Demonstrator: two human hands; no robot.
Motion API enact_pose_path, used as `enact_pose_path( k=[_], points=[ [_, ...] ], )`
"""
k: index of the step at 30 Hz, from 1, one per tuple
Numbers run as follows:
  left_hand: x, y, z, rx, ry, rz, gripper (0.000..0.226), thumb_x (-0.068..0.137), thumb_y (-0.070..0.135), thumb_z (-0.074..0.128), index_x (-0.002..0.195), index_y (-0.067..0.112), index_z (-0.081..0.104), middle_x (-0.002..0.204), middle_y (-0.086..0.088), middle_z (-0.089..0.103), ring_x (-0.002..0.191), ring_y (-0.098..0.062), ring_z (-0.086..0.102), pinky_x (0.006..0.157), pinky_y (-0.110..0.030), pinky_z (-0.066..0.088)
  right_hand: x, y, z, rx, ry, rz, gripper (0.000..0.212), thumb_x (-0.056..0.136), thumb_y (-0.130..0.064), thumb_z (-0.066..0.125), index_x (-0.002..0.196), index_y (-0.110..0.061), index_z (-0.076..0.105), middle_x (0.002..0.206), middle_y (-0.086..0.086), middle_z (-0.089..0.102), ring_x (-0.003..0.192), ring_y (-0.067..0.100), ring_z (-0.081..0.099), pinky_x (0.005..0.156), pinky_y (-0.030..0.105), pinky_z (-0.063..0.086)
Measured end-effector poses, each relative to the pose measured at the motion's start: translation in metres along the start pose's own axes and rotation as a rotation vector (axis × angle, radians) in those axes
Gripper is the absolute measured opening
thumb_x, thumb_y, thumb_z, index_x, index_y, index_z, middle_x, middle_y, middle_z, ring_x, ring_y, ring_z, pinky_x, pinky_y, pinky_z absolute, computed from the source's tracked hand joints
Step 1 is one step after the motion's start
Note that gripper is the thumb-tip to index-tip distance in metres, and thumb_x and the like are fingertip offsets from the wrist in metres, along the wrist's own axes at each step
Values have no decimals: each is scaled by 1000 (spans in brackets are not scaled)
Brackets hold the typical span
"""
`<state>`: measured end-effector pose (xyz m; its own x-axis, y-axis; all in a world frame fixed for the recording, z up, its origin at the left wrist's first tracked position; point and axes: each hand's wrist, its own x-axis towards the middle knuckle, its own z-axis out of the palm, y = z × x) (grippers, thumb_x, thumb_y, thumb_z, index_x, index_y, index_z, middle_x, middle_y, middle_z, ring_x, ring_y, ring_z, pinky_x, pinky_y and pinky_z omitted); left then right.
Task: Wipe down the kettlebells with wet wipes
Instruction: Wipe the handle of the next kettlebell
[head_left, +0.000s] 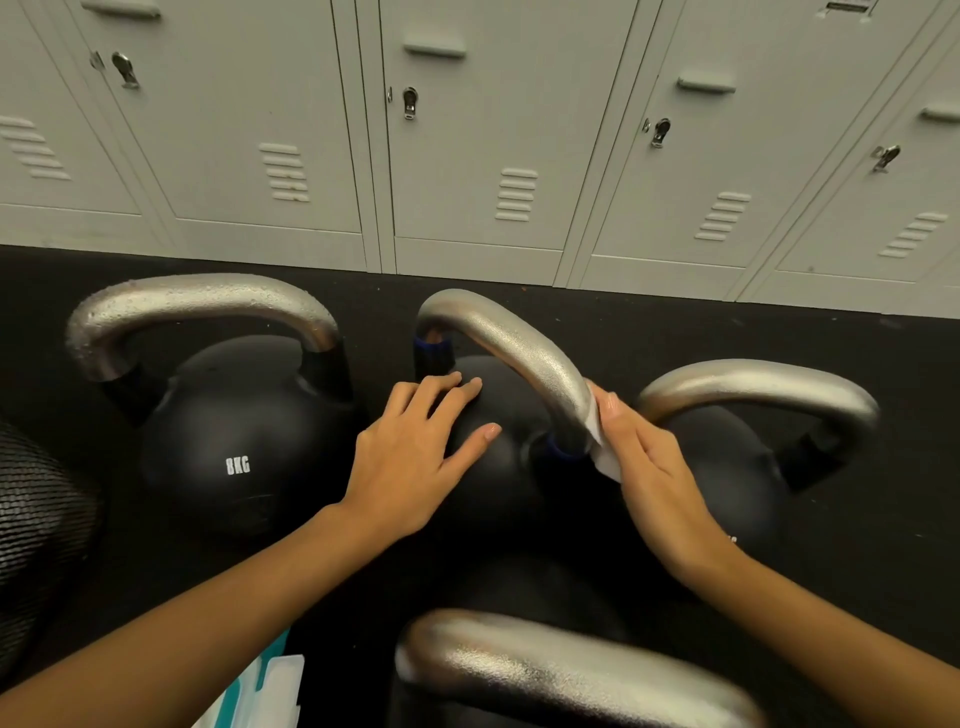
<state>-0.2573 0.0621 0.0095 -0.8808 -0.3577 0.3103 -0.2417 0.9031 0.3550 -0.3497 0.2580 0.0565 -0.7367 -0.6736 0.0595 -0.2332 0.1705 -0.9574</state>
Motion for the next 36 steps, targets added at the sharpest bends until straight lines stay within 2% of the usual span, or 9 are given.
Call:
enact_pose_path(
  k=[4,11,13,17,23,26,29,33,36],
  points=[
    [-3,9,-1,-62,-43,-25,59,95,56,30,146,26,34,148,7,33,132,-11,25,95,-30,43,6,-4,-1,-36,-13,45,43,103,-41,32,131,-25,61,110,-15,69,109,-3,61,88,9,43],
    [-10,8,0,-51,-141,103,65,95,57,23,152,28,9,159,-2,6,146,-15,-5,119,-39,0,17,-18,5,-42,-15,-33,39,103,-37,35,140,-35,48,135,-29,52,125,-19,42,94,-2,31],
    [-10,6,-1,-7,-167,206,63,97,56,27,152,35,5,161,2,1,146,-13,-12,117,-37,-7,10,-8,5,23,-2,19,39,104,-35,34,135,-26,57,122,-19,65,118,-8,55,92,6,40],
    [-10,0,3,43,-238,307,62,98,57,27,151,39,0,161,9,-5,145,-10,-19,117,-41,-8,12,-4,-2,16,-37,210,65,102,-56,30,106,-2,66,100,28,65,101,40,62,94,50,49],
    [-11,-2,6,66,-219,317,63,98,58,26,151,38,-1,160,10,-7,145,-10,-20,118,-42,-7,57,-51,7,-64,-86,233,59,105,-49,21,92,-27,75,89,4,77,91,18,73,97,34,49],
    [-12,-2,7,61,-226,305,62,98,58,25,151,38,0,160,10,-9,144,-10,-21,118,-43,-8,66,-61,13,-191,-95,132,48,105,-48,27,115,-29,71,97,2,76,90,11,69,89,24,47],
    [-12,-2,7,63,-221,296,62,98,58,25,151,39,-1,160,11,-9,144,-9,-22,118,-42,-8,55,-63,14,-374,-91,-59,41,105,-39,36,140,-28,54,125,-17,62,93,-19,55,81,-1,36],
    [-13,-2,8,64,-210,294,62,99,58,25,151,40,-2,160,10,-7,144,-9,-21,118,-42,-8,29,-43,10,-340,-79,-239,47,103,-31,44,149,-33,37,148,-19,45,133,-8,40,109,8,30],
    [-13,-3,9,71,-211,297,61,98,59,22,151,40,-3,160,10,-7,144,-9,-21,118,-43,-7,9,-23,4,-210,-43,-196,49,101,-30,46,149,-33,36,148,-30,39,138,-13,30,109,6,24]
  ],
)
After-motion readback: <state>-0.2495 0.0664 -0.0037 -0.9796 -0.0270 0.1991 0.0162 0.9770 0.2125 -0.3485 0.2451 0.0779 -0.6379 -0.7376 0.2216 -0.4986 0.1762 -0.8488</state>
